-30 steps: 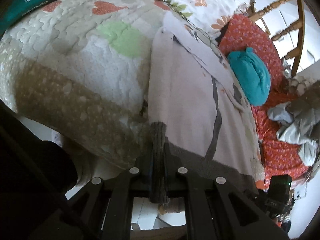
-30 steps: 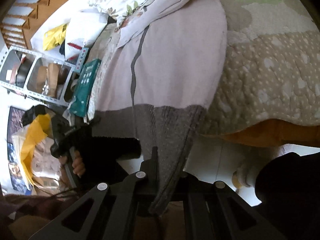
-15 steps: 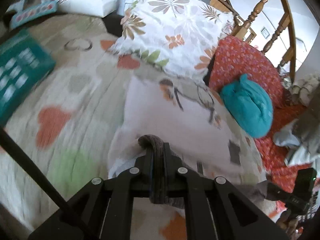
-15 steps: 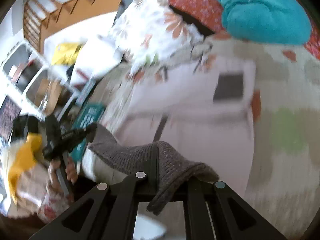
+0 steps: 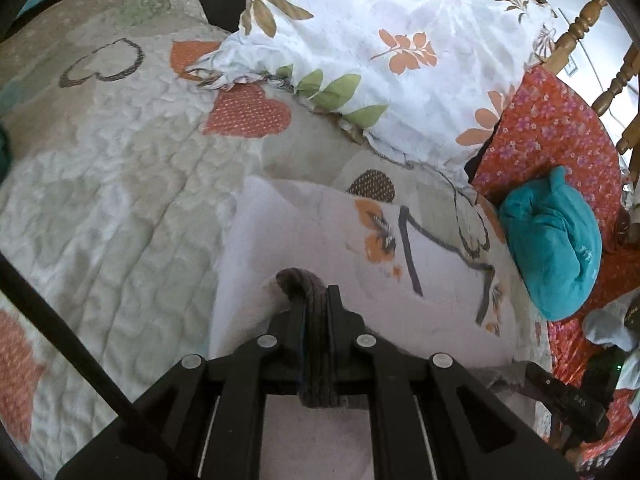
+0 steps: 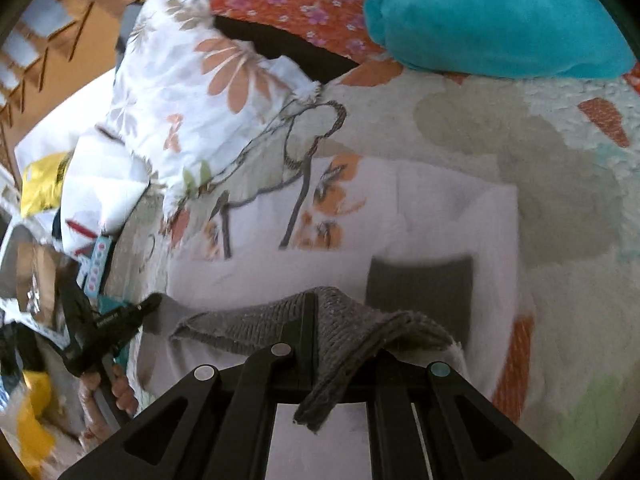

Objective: Fold small clothes

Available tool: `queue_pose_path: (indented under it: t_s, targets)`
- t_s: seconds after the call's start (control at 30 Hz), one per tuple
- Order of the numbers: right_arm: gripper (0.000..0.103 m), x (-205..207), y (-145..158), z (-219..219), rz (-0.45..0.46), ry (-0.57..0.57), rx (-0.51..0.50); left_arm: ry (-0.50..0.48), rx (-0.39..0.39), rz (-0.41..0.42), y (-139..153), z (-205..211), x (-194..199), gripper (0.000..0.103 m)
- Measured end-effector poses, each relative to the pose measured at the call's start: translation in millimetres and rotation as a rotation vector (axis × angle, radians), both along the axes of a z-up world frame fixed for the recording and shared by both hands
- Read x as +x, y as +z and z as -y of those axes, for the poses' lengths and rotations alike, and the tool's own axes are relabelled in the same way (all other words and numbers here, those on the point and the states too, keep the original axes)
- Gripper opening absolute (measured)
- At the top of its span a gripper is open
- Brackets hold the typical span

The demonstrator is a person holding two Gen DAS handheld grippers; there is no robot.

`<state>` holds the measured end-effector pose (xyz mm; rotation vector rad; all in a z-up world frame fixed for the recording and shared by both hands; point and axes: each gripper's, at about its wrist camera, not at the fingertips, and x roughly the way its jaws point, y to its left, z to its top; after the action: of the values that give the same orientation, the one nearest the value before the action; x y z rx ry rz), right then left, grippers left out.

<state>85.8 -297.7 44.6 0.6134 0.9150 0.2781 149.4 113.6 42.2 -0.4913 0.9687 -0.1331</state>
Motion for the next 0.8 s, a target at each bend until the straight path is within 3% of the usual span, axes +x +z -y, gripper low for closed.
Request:
queue_pose_path:
  t_s: [0.07, 0.13, 0.2, 0.27, 0.33, 0.37, 0.4, 0.53, 0.8]
  targets:
    - [0.006, 13, -5, 6, 0.000, -0.022, 0.023, 0.028, 0.015, 0.013, 0, -2, 9, 0.014]
    - [0.007, 22, -8, 6, -0.003, -0.029, 0.018, 0.059, 0.007, 0.023, 3, -8, 14, 0.044]
    - [0.010, 29, -8, 5, 0.000, -0.024, -0.004, 0.088, -0.020, 0.027, 7, -17, 14, 0.054]
    - [0.015, 29, -5, 1, 0.012, -0.018, -0.036, 0.098, -0.050, 0.021, 13, -24, 12, 0.054]
    - [0.034, 25, 1, -1, 0.032, -0.035, -0.074, 0.094, -0.056, 0.023, 18, -28, 8, 0.057]
    - [0.056, 22, 6, 0, 0.052, -0.053, -0.094, 0.092, -0.041, 0.027, 21, -29, 5, 0.057]
    - [0.066, 20, 8, 2, 0.066, -0.069, -0.100, 0.088, -0.019, 0.028, 23, -29, 2, 0.059]
    - [0.066, 8, 22, 17, 0.095, -0.111, -0.082, 0.060, 0.075, 0.026, 27, -32, -16, 0.062]
    - [0.066, -19, 27, 5, 0.084, -0.086, -0.148, -0.063, 0.129, -0.071, -1, -43, -62, 0.068]
